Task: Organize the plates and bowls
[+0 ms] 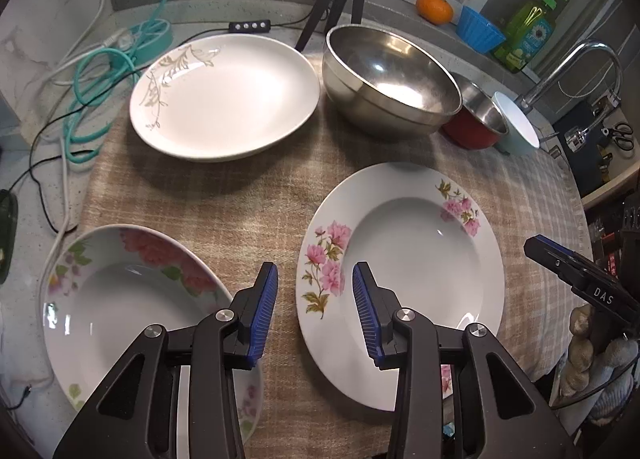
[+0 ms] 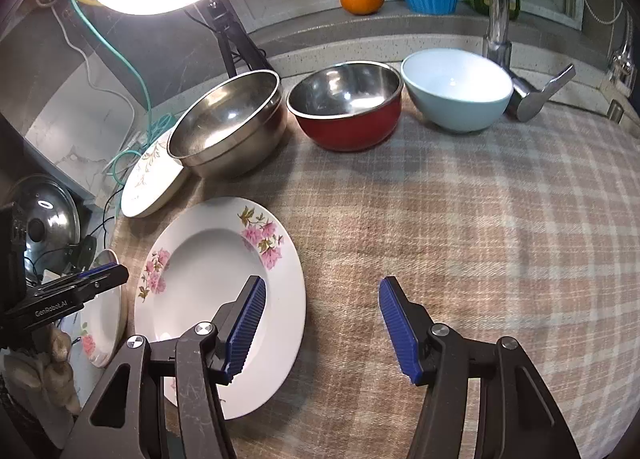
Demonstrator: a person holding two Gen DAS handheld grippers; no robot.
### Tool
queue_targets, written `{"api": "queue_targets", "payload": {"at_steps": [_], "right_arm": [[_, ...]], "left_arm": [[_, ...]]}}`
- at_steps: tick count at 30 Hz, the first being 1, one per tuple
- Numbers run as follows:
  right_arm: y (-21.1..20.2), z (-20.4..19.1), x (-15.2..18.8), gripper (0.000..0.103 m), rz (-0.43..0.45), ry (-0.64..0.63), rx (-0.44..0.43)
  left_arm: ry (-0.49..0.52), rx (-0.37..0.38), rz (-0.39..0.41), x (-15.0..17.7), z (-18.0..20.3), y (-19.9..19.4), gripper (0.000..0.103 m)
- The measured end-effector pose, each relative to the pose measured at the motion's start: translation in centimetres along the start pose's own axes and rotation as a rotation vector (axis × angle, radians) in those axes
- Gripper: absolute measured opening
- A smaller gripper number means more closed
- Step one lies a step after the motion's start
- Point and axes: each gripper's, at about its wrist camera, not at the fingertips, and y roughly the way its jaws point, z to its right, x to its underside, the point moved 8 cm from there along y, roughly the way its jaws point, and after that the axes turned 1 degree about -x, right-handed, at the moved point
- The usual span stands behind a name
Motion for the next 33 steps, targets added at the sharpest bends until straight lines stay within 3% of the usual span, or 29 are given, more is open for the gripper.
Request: {"api": "queue_targets", "payload": {"at_steps": [5,7,13,17,22,33], "right_arm": [[1.4,0.6,0.3,0.046,-0.051,0.072,-0.054],[1.8,0.6,0.5,0.040,-0.068,0.087,-0.069],[2.6,0.8,1.1,0.036,-0.106,0.109,-0.099],[3.1,0.8,1.3,0.035,-0.127,0.125,-0.116],[3.7,0.5,1.5,0.024,-0.159,0.131,-0.146],[4.9,-1.4,2.0,0.016,-0.195,0.128,-0.208]], "left_arm": [[-0.020,0.021,-0.046,0.2,-0.2,1.5,0.037],[-0.030,0.028,-0.057,0.3,-0.2,1.9,0.031],[-0.030,0.038,-0.079,0.4,0.0,2.6,0.029],[-0.027,0.031,-0.090,0.6,-0.1,2.9,0.028],[-0.031,0.027,-0.101,0.6,0.0,3.3,0.026],[-0.034,0.019,-0.097,0.8,0.0,3.4,0.026]]}}
